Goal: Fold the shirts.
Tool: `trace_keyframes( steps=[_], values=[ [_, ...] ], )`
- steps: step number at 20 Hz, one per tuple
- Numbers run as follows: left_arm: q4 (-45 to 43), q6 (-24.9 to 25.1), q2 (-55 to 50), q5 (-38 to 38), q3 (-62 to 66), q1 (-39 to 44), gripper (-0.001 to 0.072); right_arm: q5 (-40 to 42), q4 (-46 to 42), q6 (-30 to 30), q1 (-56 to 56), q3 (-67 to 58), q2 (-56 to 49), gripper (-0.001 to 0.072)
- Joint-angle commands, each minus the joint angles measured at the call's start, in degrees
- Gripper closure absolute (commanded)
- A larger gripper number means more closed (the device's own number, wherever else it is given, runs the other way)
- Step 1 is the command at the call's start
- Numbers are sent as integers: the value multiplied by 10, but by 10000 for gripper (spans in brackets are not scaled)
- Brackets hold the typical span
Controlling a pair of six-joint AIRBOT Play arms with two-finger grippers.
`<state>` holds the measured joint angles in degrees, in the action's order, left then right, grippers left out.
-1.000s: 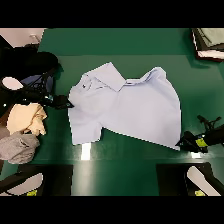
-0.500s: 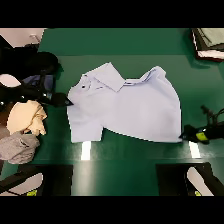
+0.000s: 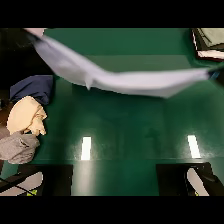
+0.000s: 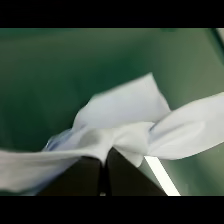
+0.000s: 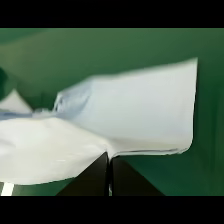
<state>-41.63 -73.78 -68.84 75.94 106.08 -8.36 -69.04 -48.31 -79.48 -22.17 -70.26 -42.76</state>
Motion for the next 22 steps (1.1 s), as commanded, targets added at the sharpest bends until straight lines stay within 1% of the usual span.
trace_keyframes(
  steps=[1,2,5,9,12,14,16,17,20,22],
  values=[
    [10,-24,9,-4,209,-4,682,45,3,0,16,-169,3,702],
    [10,-25,28,-19,225,-4,682,39,-1,0,12,-212,3,702],
    [-6,-23,110,-64,209,-4,682,6,-14,-1,-21,-327,3,702],
    [-15,-23,203,-101,207,-4,682,-82,-31,-16,-107,-433,3,702],
    [-21,-24,234,-78,205,-4,682,-143,-86,-48,-158,-498,-9,703],
    [-57,-44,234,-52,170,-4,682,-189,-100,-65,-172,-532,-36,703],
    [-81,-59,233,-38,75,-4,682,-241,-96,-82,-173,-529,-74,703],
    [-81,-60,225,-27,16,-4,682,-258,-97,-86,-166,-506,-90,703],
    [-73,-59,177,7,-135,-4,682,-304,-107,-91,-99,-398,-143,704],
    [-73,-57,120,27,-208,-4,682,-320,-172,-97,-20,-332,-193,704]
  ],
)
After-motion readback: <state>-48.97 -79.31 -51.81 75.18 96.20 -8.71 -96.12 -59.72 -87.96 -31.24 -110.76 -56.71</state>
